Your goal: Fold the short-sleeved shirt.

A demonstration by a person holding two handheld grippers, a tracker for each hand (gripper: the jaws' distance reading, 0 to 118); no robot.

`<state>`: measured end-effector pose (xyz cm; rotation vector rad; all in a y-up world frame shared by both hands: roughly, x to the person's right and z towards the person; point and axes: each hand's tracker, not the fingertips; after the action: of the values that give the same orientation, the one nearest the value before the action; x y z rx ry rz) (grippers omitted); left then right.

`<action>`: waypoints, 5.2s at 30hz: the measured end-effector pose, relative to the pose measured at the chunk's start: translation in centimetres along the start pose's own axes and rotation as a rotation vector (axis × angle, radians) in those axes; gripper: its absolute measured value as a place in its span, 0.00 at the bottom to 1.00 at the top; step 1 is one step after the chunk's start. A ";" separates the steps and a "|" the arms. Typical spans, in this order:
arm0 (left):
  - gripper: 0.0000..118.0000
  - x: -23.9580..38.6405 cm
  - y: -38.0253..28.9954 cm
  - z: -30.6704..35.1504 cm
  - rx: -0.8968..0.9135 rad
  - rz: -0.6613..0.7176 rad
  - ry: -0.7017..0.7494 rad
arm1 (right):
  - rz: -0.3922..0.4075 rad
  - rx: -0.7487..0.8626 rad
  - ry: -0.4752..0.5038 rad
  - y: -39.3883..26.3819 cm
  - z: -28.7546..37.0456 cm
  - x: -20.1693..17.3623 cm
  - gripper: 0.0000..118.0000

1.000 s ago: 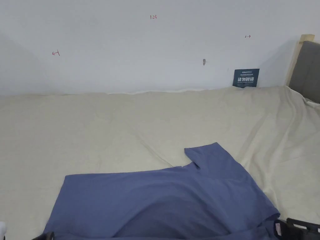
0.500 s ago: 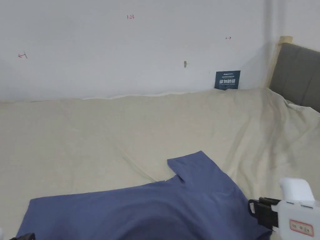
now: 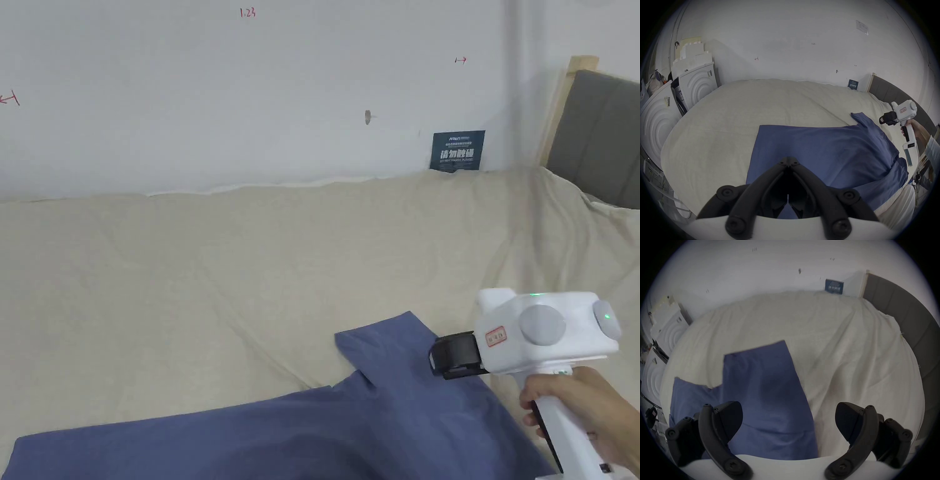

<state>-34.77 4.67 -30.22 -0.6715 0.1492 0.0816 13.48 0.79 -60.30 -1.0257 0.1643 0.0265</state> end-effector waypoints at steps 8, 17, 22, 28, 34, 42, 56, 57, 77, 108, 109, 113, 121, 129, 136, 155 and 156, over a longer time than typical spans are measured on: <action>0.00 0.5 -0.5 -0.9 -0.047 -0.033 0.012 | 0.067 -0.086 -0.088 -1.1 -5.0 -0.1 0.71; 0.00 0.4 -0.8 -1.6 -0.069 -0.050 0.016 | 0.102 -0.081 -0.123 0.4 -1.6 -2.4 0.01; 0.00 -2.0 0.7 -2.7 -0.069 -0.039 0.010 | 0.048 -0.064 -0.078 0.6 -0.3 -1.2 0.01; 0.47 -3.5 5.1 -6.6 -0.100 0.021 -0.016 | 0.078 -0.045 -0.086 0.9 1.5 -1.4 0.01; 0.99 -5.5 10.0 -15.2 -0.272 -0.058 0.021 | 0.148 -0.037 -0.103 0.6 1.9 -1.4 0.01; 0.99 -6.7 12.2 -25.1 -0.426 -0.044 0.061 | 0.176 -0.036 -0.116 0.6 1.5 -1.7 0.01; 0.07 -4.5 10.2 -24.2 -0.438 -0.033 -0.029 | 0.158 -0.038 -0.115 0.7 1.1 -1.6 0.01; 0.07 -4.6 10.3 -24.4 -0.464 0.009 -0.062 | 0.152 -0.036 -0.116 0.7 1.2 -1.5 0.01; 0.07 -6.4 13.7 -14.8 -0.301 -0.058 -0.077 | 0.160 0.042 -0.010 0.6 7.5 -1.2 0.01; 1.00 -9.9 -7.6 2.8 -0.160 0.196 -0.061 | 0.138 0.012 0.006 -26.9 16.9 -1.9 0.94; 1.00 -10.0 -7.3 3.3 -0.140 0.212 -0.056 | 0.143 0.034 0.012 -26.8 17.5 -2.2 0.93; 0.99 -7.8 -6.2 7.6 0.065 0.109 0.070 | 0.118 0.203 0.038 -26.1 21.5 -3.9 0.93; 0.94 -4.3 -7.9 11.1 -0.028 0.025 0.015 | 0.106 0.385 0.219 -25.3 26.1 -9.0 0.77; 0.05 -4.2 -10.9 11.8 -0.049 0.112 -0.021 | 0.064 0.313 0.336 -27.6 22.7 -14.3 0.00; 0.00 -7.2 -12.5 11.3 -0.082 0.199 -0.052 | 0.047 0.259 0.391 -28.5 20.4 -16.0 0.00; 0.92 -18.0 -6.9 -2.5 -0.275 0.540 -0.461 | 0.059 0.146 0.364 -27.8 17.2 -20.7 0.00; 0.92 -18.8 -7.1 -3.4 -0.288 0.575 -0.461 | 0.060 0.142 0.361 -27.7 17.0 -20.8 0.00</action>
<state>-52.77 -3.54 -25.44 -0.8624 -0.1218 0.8169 -2.23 2.07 -25.07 -0.8770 0.5185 -0.1156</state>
